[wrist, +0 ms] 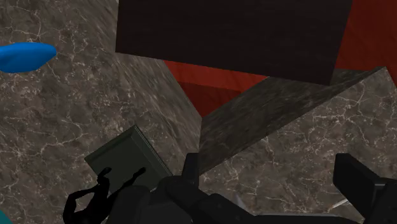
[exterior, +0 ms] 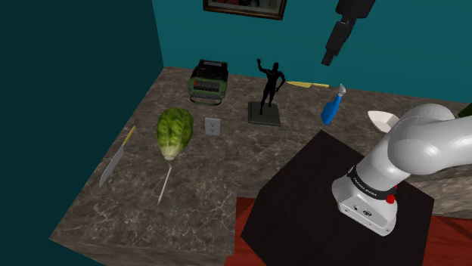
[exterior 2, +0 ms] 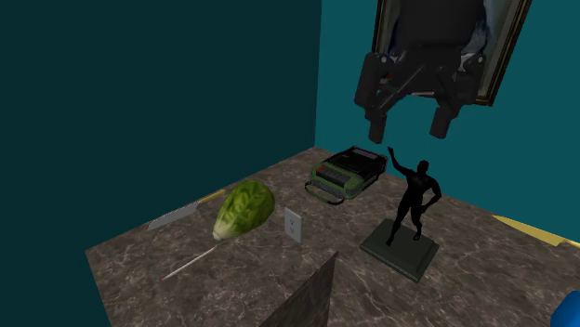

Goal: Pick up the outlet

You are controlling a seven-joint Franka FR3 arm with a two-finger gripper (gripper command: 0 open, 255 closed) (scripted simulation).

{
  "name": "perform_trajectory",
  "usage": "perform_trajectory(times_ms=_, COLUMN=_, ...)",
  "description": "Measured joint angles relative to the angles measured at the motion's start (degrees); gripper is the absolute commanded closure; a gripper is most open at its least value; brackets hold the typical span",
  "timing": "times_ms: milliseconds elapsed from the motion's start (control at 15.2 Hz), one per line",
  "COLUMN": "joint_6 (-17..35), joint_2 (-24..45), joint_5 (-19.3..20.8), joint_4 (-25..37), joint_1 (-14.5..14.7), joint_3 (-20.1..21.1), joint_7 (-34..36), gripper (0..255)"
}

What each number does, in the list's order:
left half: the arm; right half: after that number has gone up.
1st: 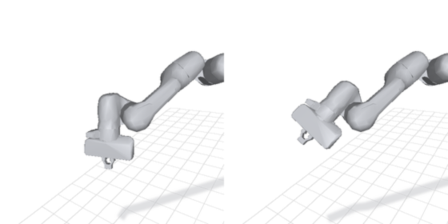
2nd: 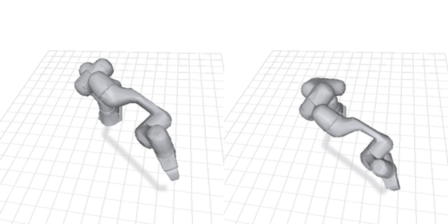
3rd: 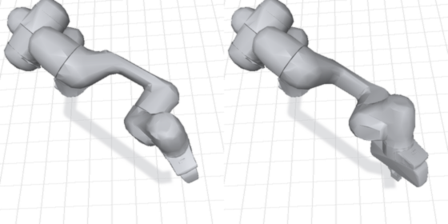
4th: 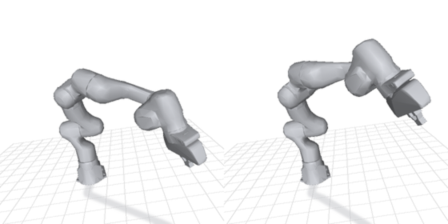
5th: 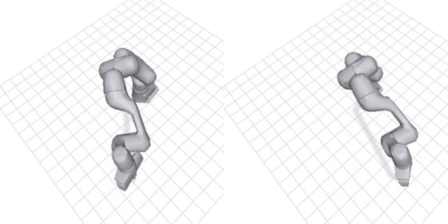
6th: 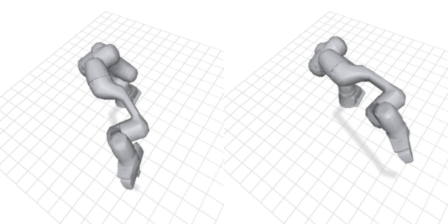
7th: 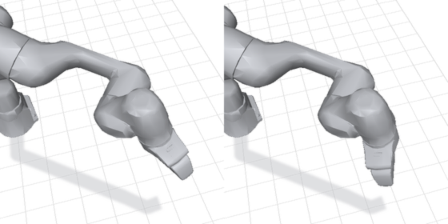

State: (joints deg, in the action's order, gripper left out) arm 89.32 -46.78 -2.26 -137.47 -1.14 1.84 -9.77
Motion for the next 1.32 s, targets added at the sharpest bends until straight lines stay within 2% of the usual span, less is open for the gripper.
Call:
perform_trajectory(times_ms=66, joint_6=0.0, joint_2=0.0, joint_5=0.0, joint_4=0.0, joint_1=0.0, joint_3=0.0, joint_7=0.0, gripper=0)
perform_trajectory(times_ms=198, joint_6=1.12, joint_2=-0.51, joint_5=-1.88, joint_4=-1.69, joint_1=-0.44, joint_3=2.28, joint_7=4.45, gripper=0)
perform_trajectory(times_ms=660, joint_6=5.42, joint_2=-1.53, joint_5=-12.08, joint_4=-6.51, joint_1=-3.17, joint_3=14.04, joint_7=29.21, gripper=0)
perform_trajectory(times_ms=990, joint_6=11.6, joint_2=2.41, joint_5=-19.25, joint_4=-7.31, joint_1=-5.85, joint_3=23.58, joint_7=47.24, gripper=0)
perform_trajectory(times_ms=1320, joint_6=19.18, joint_2=10.05, joint_5=-24.03, joint_4=-5.07, joint_1=-10.54, joint_3=33.36, joint_7=64.74, gripper=0)
